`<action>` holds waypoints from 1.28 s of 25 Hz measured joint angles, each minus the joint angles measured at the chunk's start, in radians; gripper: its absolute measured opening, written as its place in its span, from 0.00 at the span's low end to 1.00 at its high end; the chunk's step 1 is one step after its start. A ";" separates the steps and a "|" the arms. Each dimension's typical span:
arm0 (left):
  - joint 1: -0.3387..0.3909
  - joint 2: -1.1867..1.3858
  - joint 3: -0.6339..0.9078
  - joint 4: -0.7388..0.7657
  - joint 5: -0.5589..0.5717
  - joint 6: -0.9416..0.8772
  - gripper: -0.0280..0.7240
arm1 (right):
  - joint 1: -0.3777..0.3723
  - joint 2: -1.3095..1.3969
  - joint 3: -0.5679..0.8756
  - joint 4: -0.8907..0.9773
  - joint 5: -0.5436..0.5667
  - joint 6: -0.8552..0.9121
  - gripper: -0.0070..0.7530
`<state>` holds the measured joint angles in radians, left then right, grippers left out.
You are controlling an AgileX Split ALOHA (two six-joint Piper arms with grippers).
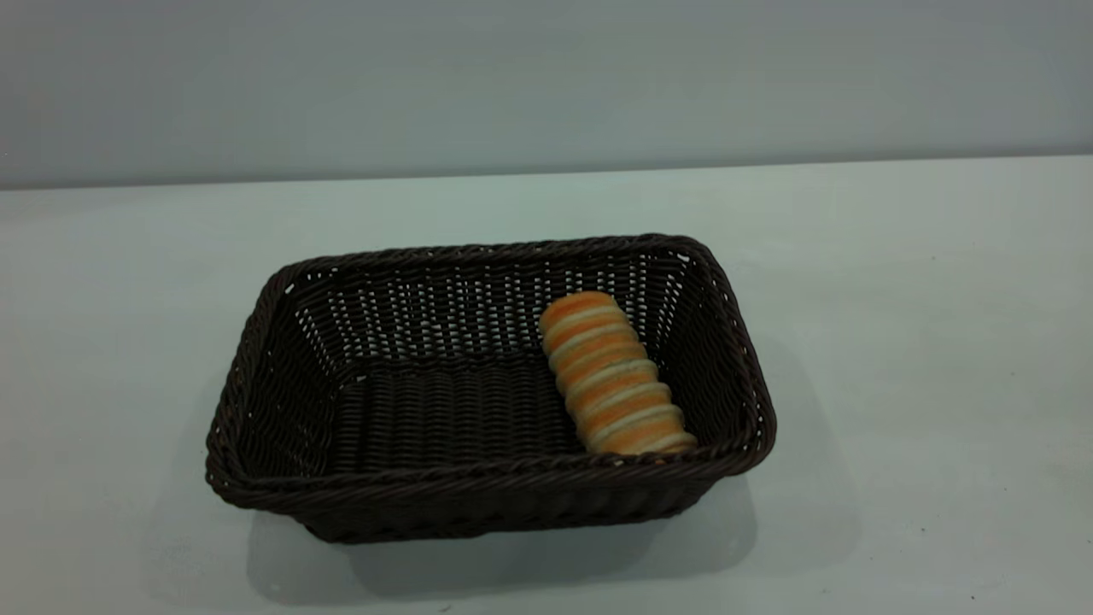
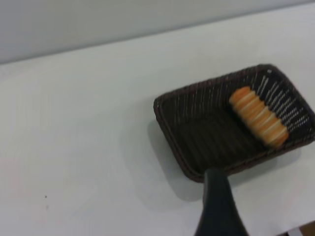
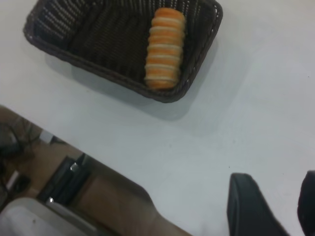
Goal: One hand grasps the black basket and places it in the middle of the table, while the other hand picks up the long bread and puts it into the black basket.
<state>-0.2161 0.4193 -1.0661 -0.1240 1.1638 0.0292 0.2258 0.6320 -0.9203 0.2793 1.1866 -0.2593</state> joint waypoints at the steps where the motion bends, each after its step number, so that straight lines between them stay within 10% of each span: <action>1: 0.000 -0.014 0.000 0.000 0.000 -0.008 0.76 | 0.000 -0.038 0.004 -0.004 0.010 0.020 0.32; 32: 0.000 -0.290 0.514 0.116 -0.039 -0.029 0.76 | 0.000 -0.543 0.448 -0.260 -0.065 0.219 0.32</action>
<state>-0.2161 0.1293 -0.5522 -0.0076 1.1249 0.0000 0.2258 0.0894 -0.4728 0.0197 1.1220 -0.0406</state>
